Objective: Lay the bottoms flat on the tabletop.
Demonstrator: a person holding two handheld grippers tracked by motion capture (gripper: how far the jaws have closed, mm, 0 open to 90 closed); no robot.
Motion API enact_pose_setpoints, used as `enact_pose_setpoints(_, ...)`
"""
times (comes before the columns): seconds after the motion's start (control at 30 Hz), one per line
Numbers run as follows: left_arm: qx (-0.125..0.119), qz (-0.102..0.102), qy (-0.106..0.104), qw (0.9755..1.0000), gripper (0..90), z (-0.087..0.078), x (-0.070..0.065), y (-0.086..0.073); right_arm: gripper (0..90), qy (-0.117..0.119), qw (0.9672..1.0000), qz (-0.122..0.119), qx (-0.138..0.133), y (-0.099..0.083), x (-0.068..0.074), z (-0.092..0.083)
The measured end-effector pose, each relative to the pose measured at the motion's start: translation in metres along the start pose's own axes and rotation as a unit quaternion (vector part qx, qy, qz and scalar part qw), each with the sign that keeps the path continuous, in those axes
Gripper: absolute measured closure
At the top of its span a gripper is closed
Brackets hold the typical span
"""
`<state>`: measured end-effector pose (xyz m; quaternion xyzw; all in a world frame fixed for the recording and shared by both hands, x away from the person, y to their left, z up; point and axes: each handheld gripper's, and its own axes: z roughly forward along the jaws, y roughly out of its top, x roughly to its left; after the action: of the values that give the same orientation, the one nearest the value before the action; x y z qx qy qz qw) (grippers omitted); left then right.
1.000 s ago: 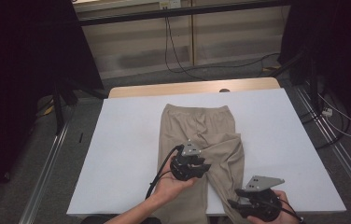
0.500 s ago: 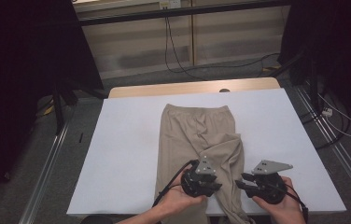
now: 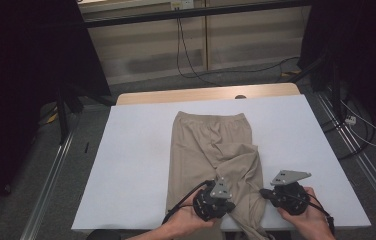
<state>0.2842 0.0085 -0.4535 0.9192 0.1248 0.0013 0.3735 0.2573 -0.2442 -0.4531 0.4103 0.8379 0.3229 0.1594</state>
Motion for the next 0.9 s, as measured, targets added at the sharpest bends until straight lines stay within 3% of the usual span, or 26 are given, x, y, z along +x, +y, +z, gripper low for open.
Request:
enact_pose_setpoints(0.17,0.002,0.010,-0.012,0.9999,90.0,-0.003,-0.011,-0.005,90.0,-0.009,0.9999,-0.005,0.009,-0.016,-0.008,-0.019)
enact_pose_setpoints(0.27,0.004,0.010,-0.034,0.9994,90.0,-0.003,-0.019,-0.003,90.0,0.003,0.9999,0.013,0.011,-0.023,-0.012,-0.027)
enact_pose_setpoints(0.37,0.010,0.016,-0.052,0.9985,90.0,-0.004,-0.029,-0.004,89.0,0.017,0.9998,0.010,0.010,-0.025,-0.008,-0.032)
enact_pose_setpoints(0.4,0.011,0.019,-0.058,0.9981,90.0,-0.005,-0.031,-0.005,86.4,0.025,0.9995,0.014,0.010,-0.026,-0.006,-0.034)
enact_pose_setpoints(0.43,0.014,0.019,-0.049,0.9985,89.7,-0.008,-0.033,-0.005,80.0,0.026,0.9995,0.017,0.006,-0.026,-0.004,-0.035)
enact_pose_setpoints(0.47,0.005,0.011,-0.063,0.9980,89.0,-0.009,-0.032,-0.005,73.9,0.026,0.9995,0.019,0.001,-0.027,-0.002,-0.037)
enact_pose_setpoints(0.57,-0.023,0.002,-0.057,0.9981,82.8,-0.012,-0.025,0.000,67.9,0.029,0.9987,0.022,-0.035,-0.022,0.001,-0.041)
enact_pose_setpoints(0.6,-0.027,-0.001,-0.047,0.9985,78.9,-0.012,-0.022,0.003,67.6,0.032,0.9984,0.018,-0.043,-0.019,0.001,-0.040)
enact_pose_setpoints(0.67,-0.025,0.012,-0.024,0.9993,76.7,-0.008,-0.016,0.008,66.2,0.034,0.9981,0.007,-0.051,-0.010,0.005,-0.035)
enact_pose_setpoints(0.73,-0.016,0.012,-0.006,0.9998,71.7,0.000,-0.010,0.009,63.1,0.032,0.9985,-0.004,-0.045,-0.002,0.009,-0.024)
enact_pose_setpoints(0.8,0.004,0.030,0.007,0.9995,69.6,0.010,-0.007,0.007,61.4,0.032,0.9989,-0.011,-0.032,0.004,0.011,-0.010)
enact_pose_setpoints(0.83,-0.007,0.034,0.008,0.9994,69.6,0.010,-0.007,0.005,61.6,0.032,0.9991,-0.014,-0.023,0.006,0.012,-0.004)
enact_pose_setpoints(0.87,-0.002,0.034,0.011,0.9994,71.2,0.009,-0.009,0.006,64.9,0.033,0.9992,-0.016,-0.015,0.006,0.013,0.001)
enact_pose_setpoints(0.9,0.006,0.030,0.007,0.9995,81.6,0.008,-0.011,0.005,71.0,0.035,0.9992,-0.019,-0.002,0.005,0.015,0.005)
